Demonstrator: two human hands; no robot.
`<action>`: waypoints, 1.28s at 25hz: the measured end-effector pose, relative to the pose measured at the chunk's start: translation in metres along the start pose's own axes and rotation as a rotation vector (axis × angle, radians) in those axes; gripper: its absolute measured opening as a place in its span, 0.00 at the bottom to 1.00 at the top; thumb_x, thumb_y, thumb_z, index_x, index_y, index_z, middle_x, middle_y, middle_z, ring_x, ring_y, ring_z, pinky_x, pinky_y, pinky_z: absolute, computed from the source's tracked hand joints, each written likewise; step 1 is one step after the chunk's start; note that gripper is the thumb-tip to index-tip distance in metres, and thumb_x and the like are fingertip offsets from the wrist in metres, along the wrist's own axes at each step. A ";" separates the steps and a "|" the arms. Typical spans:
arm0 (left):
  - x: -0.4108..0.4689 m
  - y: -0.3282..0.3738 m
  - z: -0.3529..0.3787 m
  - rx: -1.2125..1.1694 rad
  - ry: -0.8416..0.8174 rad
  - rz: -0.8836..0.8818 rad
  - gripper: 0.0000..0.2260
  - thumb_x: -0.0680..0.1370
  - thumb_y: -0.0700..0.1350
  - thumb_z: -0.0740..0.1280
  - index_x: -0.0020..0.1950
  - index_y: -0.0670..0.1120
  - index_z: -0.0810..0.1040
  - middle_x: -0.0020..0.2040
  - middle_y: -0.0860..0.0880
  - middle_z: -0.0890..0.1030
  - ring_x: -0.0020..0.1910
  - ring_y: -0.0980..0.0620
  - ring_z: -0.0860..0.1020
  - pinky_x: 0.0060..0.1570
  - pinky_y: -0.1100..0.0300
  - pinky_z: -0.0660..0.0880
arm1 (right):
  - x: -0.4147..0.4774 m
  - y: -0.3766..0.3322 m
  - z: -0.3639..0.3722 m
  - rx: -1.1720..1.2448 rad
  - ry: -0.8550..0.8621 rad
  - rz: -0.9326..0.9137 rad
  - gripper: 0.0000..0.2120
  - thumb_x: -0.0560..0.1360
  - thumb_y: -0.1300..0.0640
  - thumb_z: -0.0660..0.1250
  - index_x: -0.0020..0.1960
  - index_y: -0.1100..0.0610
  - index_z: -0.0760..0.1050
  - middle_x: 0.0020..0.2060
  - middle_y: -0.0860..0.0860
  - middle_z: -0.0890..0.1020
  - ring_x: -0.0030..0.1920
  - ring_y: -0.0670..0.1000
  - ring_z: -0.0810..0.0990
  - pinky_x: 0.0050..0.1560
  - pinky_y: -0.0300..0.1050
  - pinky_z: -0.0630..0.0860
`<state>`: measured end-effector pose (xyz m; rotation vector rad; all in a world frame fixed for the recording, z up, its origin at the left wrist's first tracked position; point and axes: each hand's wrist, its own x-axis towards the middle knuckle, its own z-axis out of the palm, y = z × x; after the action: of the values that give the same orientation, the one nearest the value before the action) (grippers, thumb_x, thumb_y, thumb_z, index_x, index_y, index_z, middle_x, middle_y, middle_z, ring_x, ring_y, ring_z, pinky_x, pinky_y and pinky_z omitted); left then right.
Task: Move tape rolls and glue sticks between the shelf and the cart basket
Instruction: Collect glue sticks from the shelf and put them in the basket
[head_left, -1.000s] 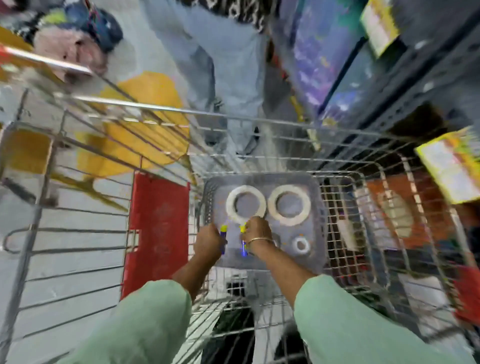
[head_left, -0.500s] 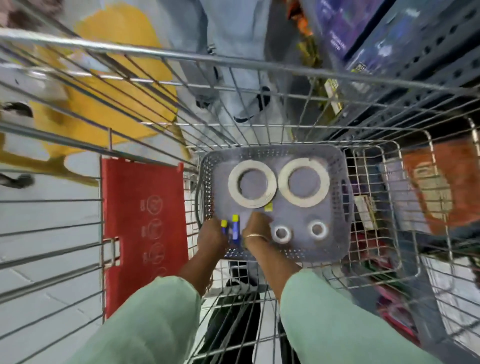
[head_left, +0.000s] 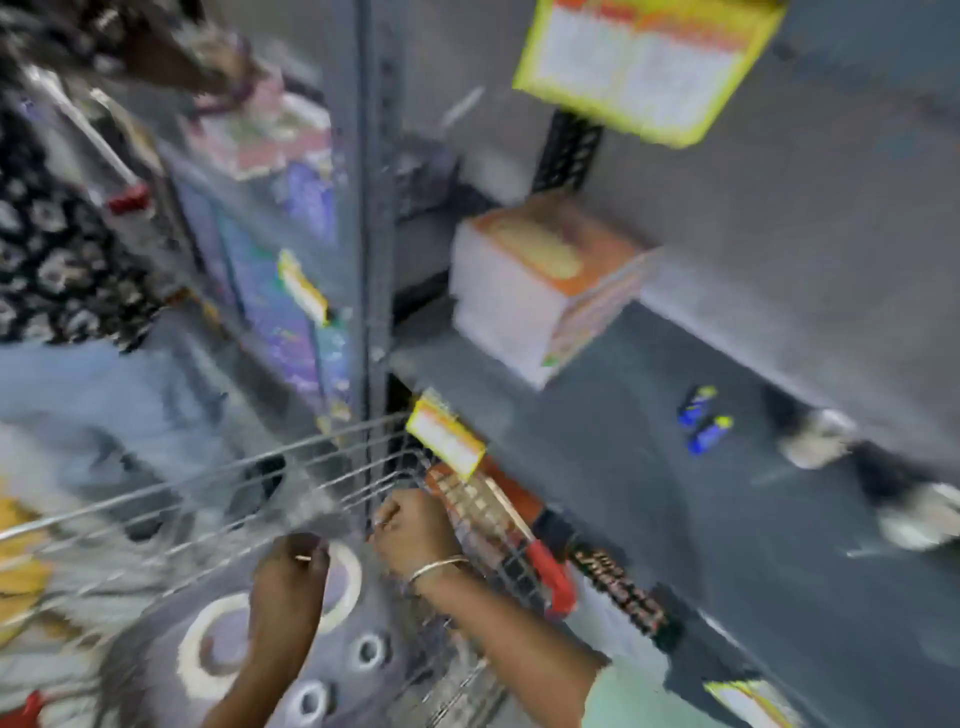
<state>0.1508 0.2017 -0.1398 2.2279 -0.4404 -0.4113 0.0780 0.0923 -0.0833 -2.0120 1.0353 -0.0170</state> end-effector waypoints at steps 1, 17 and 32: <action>-0.002 0.042 0.009 -0.032 -0.023 0.069 0.06 0.75 0.36 0.66 0.37 0.40 0.77 0.32 0.39 0.80 0.33 0.42 0.78 0.35 0.56 0.65 | -0.003 0.011 -0.048 0.026 0.089 -0.011 0.05 0.68 0.67 0.67 0.37 0.60 0.79 0.42 0.64 0.85 0.42 0.55 0.81 0.35 0.39 0.71; -0.022 0.352 0.254 0.227 -0.552 0.623 0.19 0.75 0.42 0.66 0.62 0.34 0.69 0.63 0.33 0.73 0.63 0.36 0.72 0.64 0.47 0.69 | 0.015 0.186 -0.295 0.164 0.585 0.449 0.12 0.67 0.60 0.72 0.28 0.61 0.73 0.35 0.63 0.79 0.45 0.62 0.85 0.44 0.52 0.81; 0.006 0.241 0.104 -0.296 -0.540 0.033 0.17 0.66 0.37 0.74 0.23 0.45 0.70 0.14 0.52 0.71 0.14 0.62 0.70 0.31 0.55 0.80 | -0.009 0.074 -0.246 0.400 0.333 0.272 0.15 0.71 0.67 0.69 0.28 0.57 0.71 0.25 0.56 0.72 0.21 0.47 0.72 0.25 0.39 0.77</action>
<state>0.0691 -0.0163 -0.0188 1.8025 -0.6479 -1.0015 -0.0658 -0.0905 0.0253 -1.5239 1.3864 -0.3949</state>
